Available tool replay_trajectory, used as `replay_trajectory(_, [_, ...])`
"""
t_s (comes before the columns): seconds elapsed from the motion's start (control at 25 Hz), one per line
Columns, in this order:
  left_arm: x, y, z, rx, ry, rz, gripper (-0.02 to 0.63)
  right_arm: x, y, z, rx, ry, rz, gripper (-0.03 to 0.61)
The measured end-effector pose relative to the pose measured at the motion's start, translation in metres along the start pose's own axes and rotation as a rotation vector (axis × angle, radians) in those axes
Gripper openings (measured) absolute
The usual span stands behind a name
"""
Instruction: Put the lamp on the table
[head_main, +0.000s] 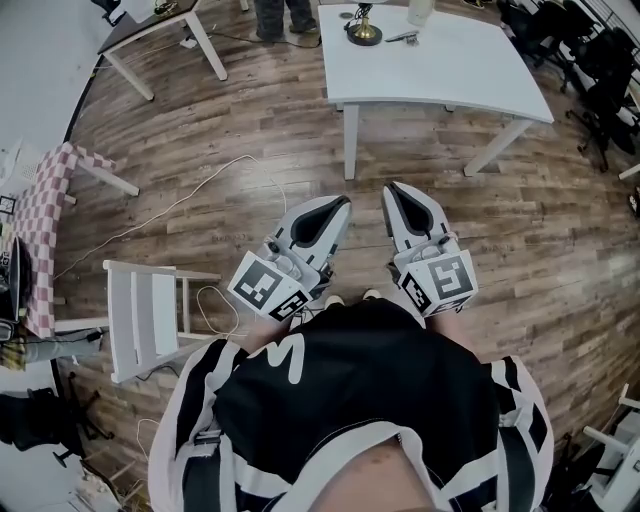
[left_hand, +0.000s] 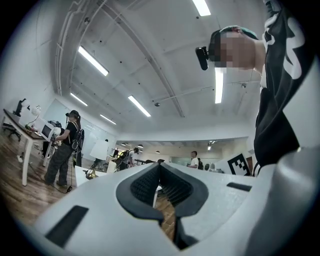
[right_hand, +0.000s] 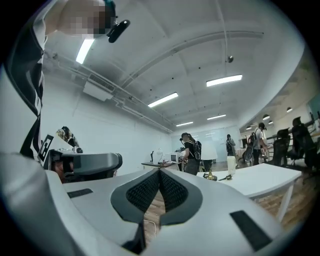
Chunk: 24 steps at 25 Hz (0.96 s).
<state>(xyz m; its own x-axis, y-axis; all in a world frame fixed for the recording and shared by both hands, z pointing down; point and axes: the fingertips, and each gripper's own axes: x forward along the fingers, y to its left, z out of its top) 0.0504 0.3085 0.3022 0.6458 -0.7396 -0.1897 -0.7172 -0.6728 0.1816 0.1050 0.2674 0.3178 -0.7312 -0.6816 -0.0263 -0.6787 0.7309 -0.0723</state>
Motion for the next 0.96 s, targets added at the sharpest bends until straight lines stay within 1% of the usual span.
replay_trajectory(0.16, [-0.002, 0.002, 0.002, 0.001, -0.004, 0.000, 0.008, 0.002, 0.009, 0.001, -0.008, -0.003, 0.024, 0.018])
replay_trajectory(0.4, [-0.006, 0.005, -0.001, -0.001, 0.004, -0.002, 0.008, 0.006, 0.015, -0.001, -0.010, -0.003, 0.034, 0.018])
replay_trajectory(0.56, [-0.013, 0.016, 0.002, -0.019, -0.003, 0.013, 0.008, 0.013, 0.024, -0.003, -0.017, 0.010, 0.045, 0.018])
replay_trajectory(0.68, [-0.015, 0.018, 0.005, -0.014, -0.010, 0.007, 0.007, 0.015, 0.027, -0.004, -0.024, 0.024, 0.040, 0.018])
replay_trajectory(0.96, [-0.013, 0.018, 0.001, -0.017, -0.010, 0.005, 0.008, 0.013, 0.028, 0.001, -0.035, -0.013, 0.035, 0.018])
